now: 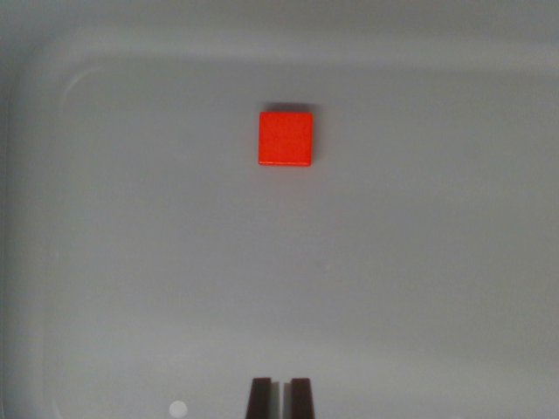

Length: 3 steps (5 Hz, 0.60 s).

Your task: Reach red block

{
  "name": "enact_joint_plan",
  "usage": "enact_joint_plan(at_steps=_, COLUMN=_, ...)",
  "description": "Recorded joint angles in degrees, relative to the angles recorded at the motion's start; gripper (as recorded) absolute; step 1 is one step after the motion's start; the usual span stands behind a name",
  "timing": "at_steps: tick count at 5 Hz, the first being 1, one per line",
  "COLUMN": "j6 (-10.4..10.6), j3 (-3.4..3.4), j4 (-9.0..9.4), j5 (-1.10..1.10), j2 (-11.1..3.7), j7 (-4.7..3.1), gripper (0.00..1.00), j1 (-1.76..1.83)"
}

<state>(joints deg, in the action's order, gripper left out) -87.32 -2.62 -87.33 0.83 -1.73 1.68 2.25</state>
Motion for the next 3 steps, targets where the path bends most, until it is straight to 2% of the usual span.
enact_joint_plan(at_steps=3, j6=0.72, j3=0.0, j4=0.04, j5=-0.08, j2=-0.76, j7=0.01, gripper=0.0, j1=0.01)
